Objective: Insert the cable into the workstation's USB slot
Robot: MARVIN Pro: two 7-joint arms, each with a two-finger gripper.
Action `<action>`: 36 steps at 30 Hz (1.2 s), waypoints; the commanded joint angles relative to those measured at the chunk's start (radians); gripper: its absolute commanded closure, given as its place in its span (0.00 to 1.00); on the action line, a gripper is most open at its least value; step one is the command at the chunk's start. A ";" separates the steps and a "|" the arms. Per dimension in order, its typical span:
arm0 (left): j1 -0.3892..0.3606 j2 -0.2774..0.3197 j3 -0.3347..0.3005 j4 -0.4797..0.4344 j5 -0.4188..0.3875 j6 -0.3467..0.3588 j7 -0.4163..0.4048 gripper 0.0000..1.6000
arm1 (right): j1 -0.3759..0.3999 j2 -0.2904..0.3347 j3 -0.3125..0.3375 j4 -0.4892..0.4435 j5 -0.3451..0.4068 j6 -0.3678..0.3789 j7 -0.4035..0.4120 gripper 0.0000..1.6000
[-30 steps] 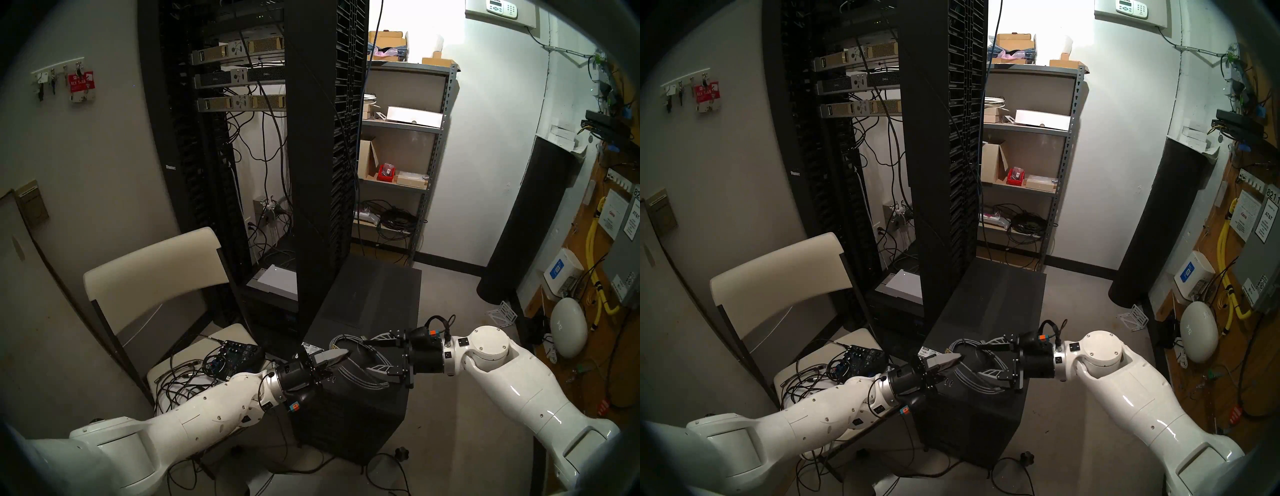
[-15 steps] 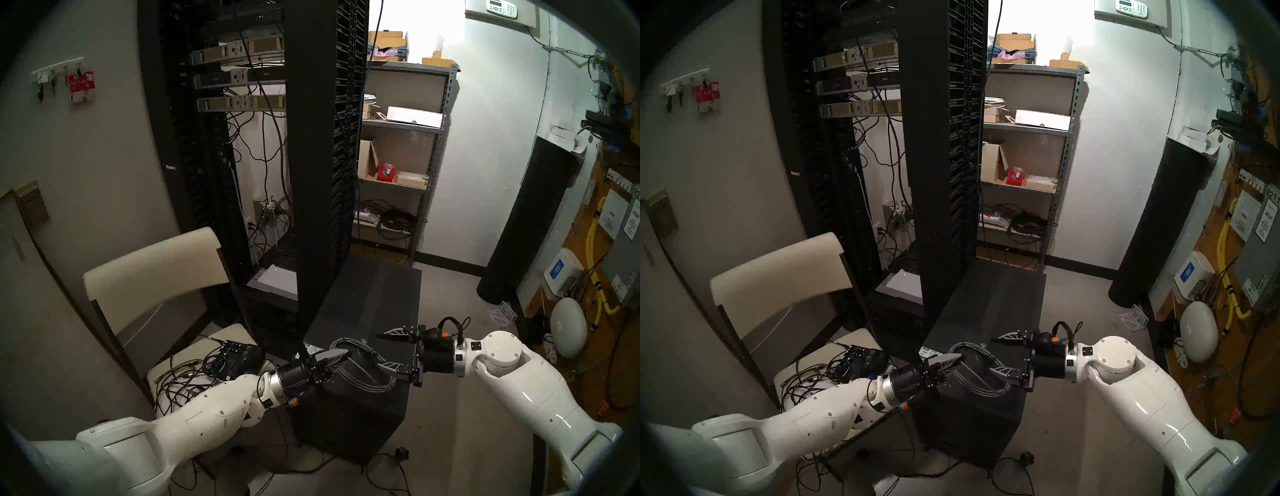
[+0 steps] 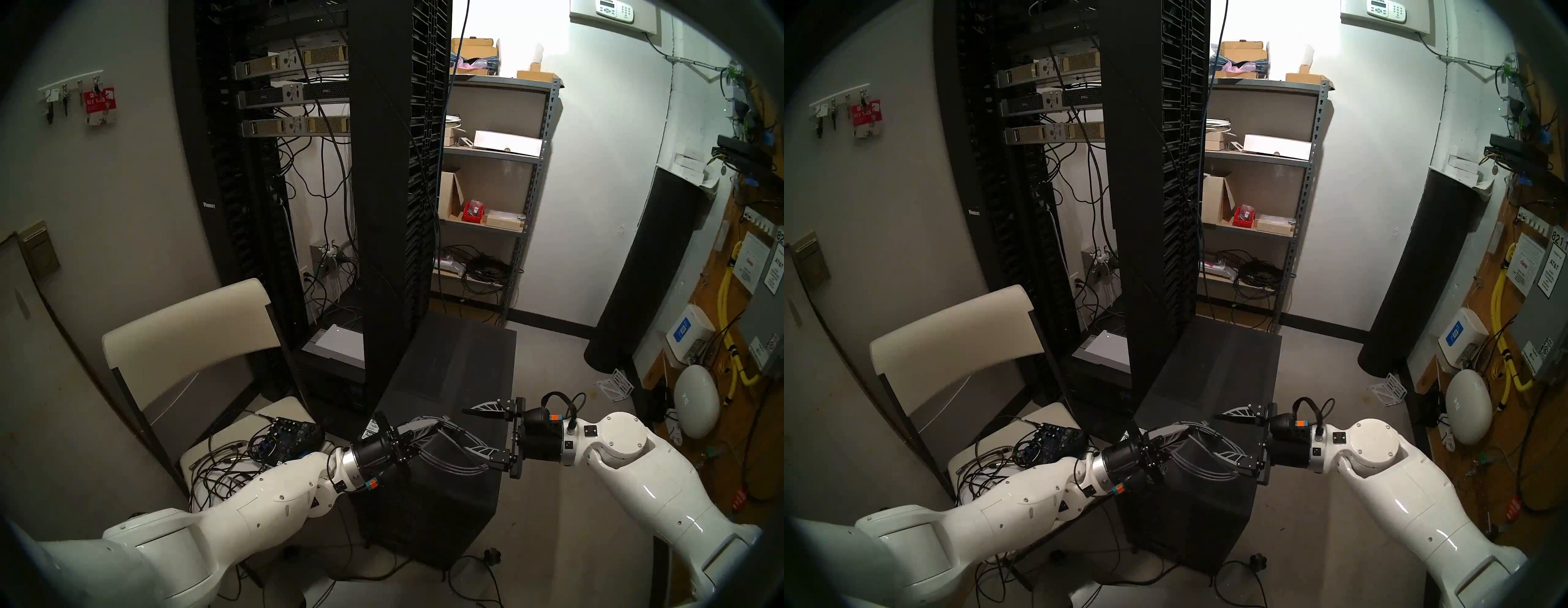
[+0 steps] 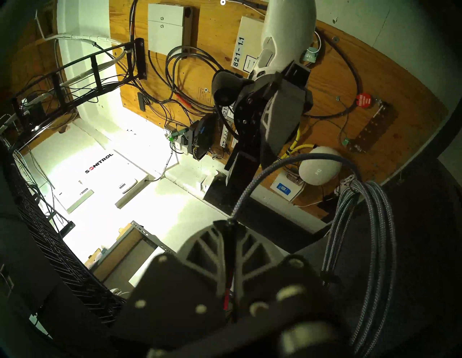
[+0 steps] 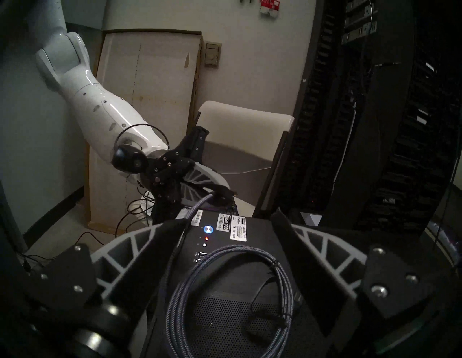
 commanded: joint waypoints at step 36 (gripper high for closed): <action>0.031 0.031 -0.062 -0.158 -0.212 0.001 -0.218 1.00 | -0.021 -0.070 -0.070 0.022 0.123 -0.045 0.183 1.00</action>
